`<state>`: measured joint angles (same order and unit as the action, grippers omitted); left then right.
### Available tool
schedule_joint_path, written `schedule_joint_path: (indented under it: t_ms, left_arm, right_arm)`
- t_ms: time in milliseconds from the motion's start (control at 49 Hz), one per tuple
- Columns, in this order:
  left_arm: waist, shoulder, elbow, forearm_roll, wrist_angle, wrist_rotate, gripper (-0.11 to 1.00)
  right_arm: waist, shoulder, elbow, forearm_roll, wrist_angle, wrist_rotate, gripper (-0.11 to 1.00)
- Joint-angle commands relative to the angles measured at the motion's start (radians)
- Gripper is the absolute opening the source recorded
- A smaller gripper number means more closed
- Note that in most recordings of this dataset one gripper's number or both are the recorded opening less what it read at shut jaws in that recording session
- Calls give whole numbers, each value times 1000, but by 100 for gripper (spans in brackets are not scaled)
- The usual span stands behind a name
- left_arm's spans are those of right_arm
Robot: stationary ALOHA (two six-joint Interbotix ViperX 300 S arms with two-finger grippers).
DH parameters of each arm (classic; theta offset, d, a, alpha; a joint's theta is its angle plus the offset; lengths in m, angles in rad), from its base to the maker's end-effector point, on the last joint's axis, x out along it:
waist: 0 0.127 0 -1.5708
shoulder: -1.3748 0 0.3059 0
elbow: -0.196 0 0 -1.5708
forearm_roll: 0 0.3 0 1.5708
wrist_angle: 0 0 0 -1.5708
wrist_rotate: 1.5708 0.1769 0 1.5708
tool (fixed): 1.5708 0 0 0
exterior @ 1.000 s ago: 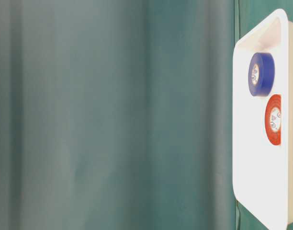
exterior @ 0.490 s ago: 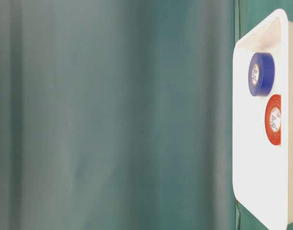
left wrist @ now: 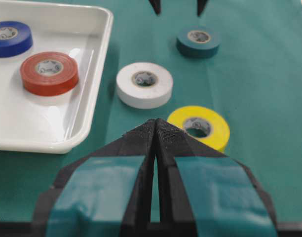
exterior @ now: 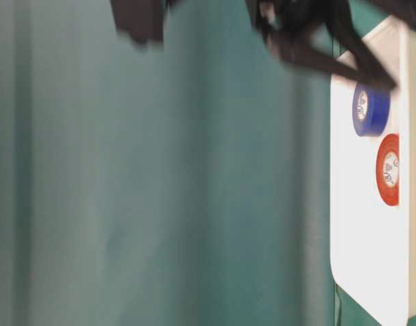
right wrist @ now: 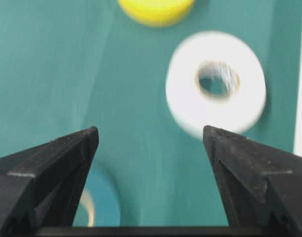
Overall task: Put the tape into the white case with the right arm.
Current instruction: 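Move the right gripper over the yellow tape roll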
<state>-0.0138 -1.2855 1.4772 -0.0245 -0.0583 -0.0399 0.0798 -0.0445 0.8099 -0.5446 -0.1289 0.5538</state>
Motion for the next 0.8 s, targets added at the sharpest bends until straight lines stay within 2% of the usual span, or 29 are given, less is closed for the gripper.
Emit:
schedule_joint_path:
  t_ms: [0,327,490,776]
  left_arm:
    - [3,8,-11,-2,-6,0,0]
    - [3,6,-9,-2,-5,0,0]
    - [3,6,-8,-2,-5,0,0]
    - [3,6,-5,-2,-5,0,0]
  right_arm:
    - [12,54,-92,-6,-3,3,52]
    - [38,242,-345,-6,-2,12,52]
    - [48,302,-430,-5,3,17,52]
    - [63,370,-518,-3,58,35,52]
